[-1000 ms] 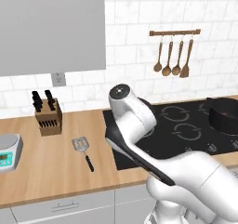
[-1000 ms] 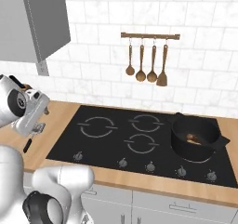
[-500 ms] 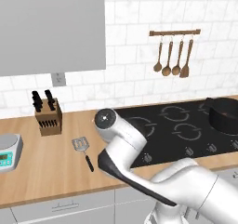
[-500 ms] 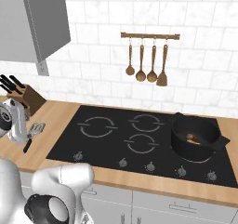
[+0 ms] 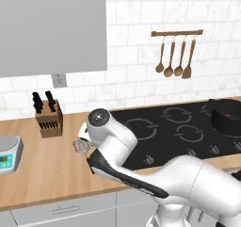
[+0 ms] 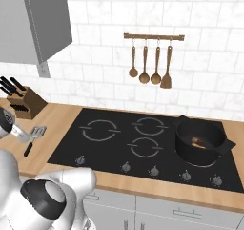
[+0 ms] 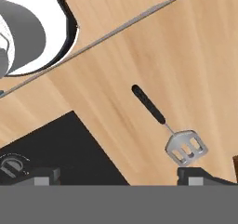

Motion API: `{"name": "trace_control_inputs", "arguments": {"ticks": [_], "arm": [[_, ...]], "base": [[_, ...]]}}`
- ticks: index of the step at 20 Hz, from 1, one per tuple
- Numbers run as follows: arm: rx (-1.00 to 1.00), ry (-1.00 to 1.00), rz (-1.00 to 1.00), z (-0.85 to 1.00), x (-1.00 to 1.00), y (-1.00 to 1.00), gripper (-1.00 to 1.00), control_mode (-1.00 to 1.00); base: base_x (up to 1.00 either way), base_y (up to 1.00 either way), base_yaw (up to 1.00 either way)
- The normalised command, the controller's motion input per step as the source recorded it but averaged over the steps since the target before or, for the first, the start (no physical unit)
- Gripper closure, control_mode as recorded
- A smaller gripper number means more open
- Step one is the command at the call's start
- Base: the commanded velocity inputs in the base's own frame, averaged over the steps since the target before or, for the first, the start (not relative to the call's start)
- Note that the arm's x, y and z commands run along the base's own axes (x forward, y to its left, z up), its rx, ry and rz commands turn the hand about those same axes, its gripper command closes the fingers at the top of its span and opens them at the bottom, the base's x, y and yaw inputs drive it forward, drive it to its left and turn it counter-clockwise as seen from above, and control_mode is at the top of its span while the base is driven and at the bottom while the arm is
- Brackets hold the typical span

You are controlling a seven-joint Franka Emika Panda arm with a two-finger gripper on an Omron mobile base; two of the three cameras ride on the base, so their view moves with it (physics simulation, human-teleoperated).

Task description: Put the squash and mushroom in the pot. Retrieve the spatula and lightly stir the vegetables in the pot.

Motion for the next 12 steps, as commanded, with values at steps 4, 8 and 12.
{"name": "trace_control_inputs", "arguments": {"ticks": [4, 8, 12], "arm": [[-0.21, 0.01, 0.19, -0.48, -0.01, 0.30, -1.00, -1.00], [-0.05, 0.12, 0.12, -0.44, 0.00, 0.03, -1.00, -1.00], [0.00, 0.12, 0.11, -0.38, 0.00, 0.00, -1.00, -1.00]], "base": [[0.00, 0.00, 0.00], [0.00, 0.00, 0.00], [0.00, 0.00, 0.00]]}}
